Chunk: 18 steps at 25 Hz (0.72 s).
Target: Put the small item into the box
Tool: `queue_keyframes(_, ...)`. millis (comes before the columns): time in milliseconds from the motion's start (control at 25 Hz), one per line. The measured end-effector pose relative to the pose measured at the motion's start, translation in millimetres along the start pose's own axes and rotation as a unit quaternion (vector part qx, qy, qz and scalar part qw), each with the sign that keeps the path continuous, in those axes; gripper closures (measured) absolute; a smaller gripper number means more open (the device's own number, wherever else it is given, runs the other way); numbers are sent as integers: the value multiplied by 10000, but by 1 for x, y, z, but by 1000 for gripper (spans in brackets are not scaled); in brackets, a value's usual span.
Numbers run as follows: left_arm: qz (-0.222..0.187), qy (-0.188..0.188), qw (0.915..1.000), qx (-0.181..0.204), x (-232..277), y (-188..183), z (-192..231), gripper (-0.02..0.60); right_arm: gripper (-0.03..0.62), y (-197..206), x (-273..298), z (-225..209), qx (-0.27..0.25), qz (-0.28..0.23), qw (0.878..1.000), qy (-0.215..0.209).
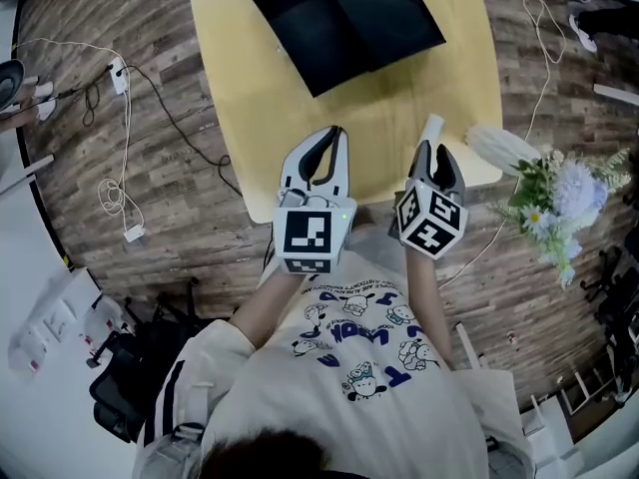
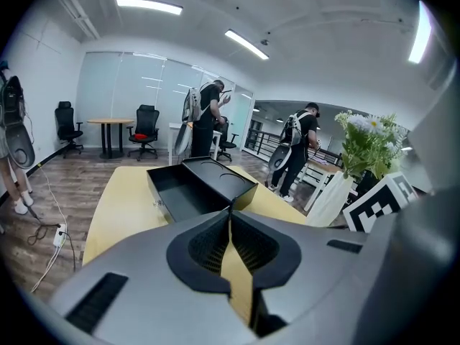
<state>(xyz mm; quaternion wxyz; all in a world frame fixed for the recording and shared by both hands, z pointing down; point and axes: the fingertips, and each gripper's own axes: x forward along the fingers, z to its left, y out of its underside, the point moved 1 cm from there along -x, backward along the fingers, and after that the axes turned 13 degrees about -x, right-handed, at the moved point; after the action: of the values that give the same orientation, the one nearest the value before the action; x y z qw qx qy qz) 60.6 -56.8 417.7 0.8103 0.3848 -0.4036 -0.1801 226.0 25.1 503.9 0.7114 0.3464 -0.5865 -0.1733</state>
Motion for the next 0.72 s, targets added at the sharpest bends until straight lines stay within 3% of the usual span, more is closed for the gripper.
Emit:
queue_keyframes(200, 166, -47, 9998, -31, 5, 12, 4, 560, 437, 14, 11, -3, 13, 218, 9998, -39)
queue_keyframes(720, 366, -185, 9990, -159, 13, 32, 22, 560, 424, 42, 35, -3, -55, 612, 9981, -82)
